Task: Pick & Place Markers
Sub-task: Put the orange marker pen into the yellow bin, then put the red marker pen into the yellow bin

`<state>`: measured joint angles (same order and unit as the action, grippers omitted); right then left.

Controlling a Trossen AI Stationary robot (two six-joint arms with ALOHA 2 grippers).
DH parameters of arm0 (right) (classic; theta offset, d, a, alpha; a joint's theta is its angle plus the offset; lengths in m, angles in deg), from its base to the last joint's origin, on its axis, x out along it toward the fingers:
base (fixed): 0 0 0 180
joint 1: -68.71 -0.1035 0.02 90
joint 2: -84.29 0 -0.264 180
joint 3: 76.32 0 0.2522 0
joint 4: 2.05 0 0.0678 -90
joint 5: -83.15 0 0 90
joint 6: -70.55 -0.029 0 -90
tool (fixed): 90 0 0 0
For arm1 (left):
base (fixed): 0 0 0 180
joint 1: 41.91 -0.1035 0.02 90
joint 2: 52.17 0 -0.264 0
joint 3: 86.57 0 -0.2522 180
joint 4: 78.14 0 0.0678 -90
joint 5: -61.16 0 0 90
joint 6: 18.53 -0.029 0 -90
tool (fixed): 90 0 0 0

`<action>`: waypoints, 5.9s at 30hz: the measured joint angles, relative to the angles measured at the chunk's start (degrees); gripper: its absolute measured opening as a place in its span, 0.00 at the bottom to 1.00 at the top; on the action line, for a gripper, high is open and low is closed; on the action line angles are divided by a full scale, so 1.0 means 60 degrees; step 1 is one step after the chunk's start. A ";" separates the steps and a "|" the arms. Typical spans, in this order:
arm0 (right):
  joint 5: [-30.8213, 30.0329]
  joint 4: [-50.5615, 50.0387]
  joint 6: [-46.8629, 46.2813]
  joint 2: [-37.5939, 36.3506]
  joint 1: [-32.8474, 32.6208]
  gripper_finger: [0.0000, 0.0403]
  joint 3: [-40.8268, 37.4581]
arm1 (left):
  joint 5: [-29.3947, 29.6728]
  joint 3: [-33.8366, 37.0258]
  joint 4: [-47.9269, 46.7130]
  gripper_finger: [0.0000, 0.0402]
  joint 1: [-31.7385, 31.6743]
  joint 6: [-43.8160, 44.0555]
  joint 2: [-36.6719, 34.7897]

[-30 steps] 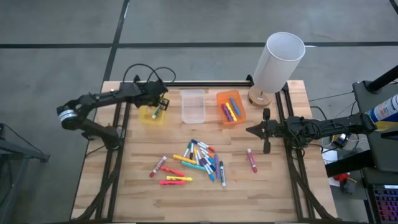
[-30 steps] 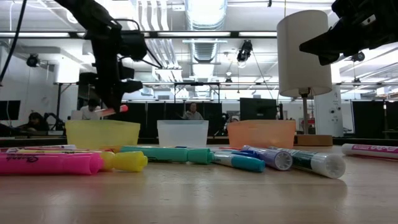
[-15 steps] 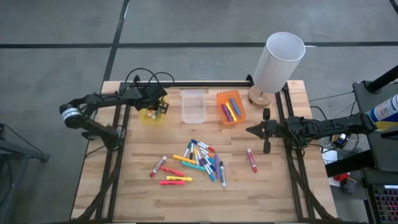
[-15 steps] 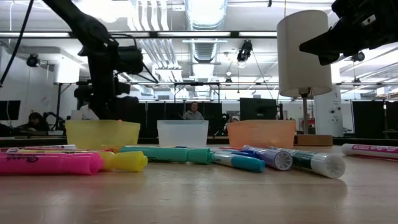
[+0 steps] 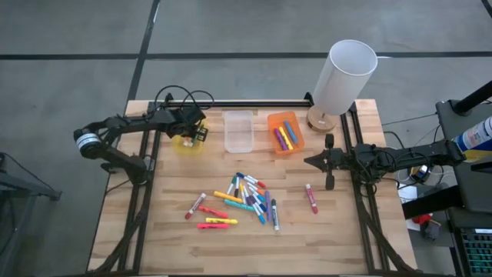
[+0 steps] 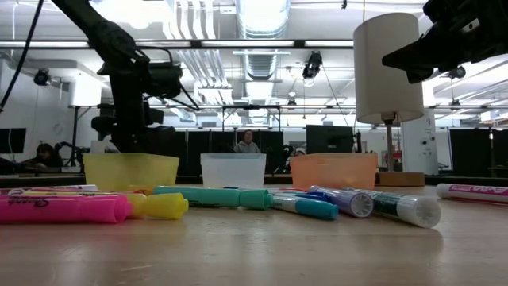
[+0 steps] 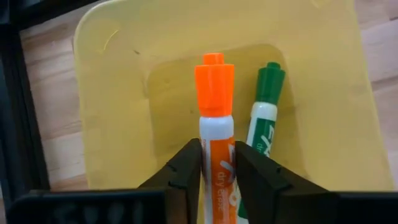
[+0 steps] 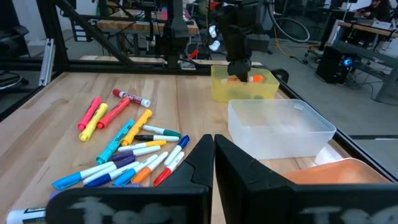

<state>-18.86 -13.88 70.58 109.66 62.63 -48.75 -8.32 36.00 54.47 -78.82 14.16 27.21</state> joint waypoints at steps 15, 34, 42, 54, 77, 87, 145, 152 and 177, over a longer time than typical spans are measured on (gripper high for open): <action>-0.0002 0.0000 0.0000 0.0000 -0.0002 0.02 0.0000 | -0.0017 -0.0435 -0.0965 0.36 0.0273 -0.0329 -0.0181; 0.0001 0.0000 0.0000 0.0003 -0.0001 0.02 0.0000 | -0.1116 -0.0800 -0.2213 0.37 0.4674 0.1954 -0.1096; -0.0001 0.0000 0.0000 0.0001 0.0000 0.02 0.0000 | -0.1092 -0.0800 -0.2149 0.37 0.7057 0.3697 -0.1093; 0.0001 0.0000 0.0000 0.0003 -0.0002 0.02 0.0000 | -0.0823 -0.0800 -0.1158 0.37 0.9441 0.5115 -0.0994; 0.0001 0.0000 0.0000 0.0003 -0.0002 0.02 0.0000 | -0.0580 -0.0326 -0.1162 0.37 1.0448 0.6267 0.0620; 0.0001 0.0000 0.0000 0.0003 -0.0002 0.02 0.0000 | -0.0707 -0.0178 -0.0787 0.37 1.0591 0.6513 0.1117; 0.0001 0.0000 0.0000 0.0003 0.0002 0.02 0.0000 | 0.3148 -0.0654 -0.2190 0.15 0.3509 0.1082 -0.3446; 0.0001 -0.0003 0.0000 0.0003 0.0002 0.02 0.0000 | 0.1586 -0.0654 -0.0812 0.15 0.1074 -0.0355 -0.2787; -0.0001 0.0000 0.0000 0.0003 0.0000 0.02 0.0004 | -0.0033 -0.0643 0.0626 0.16 -0.0419 -0.0966 0.1304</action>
<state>-18.87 -13.88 70.58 109.68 62.63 -48.73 -8.52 32.14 58.23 -81.33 8.36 35.03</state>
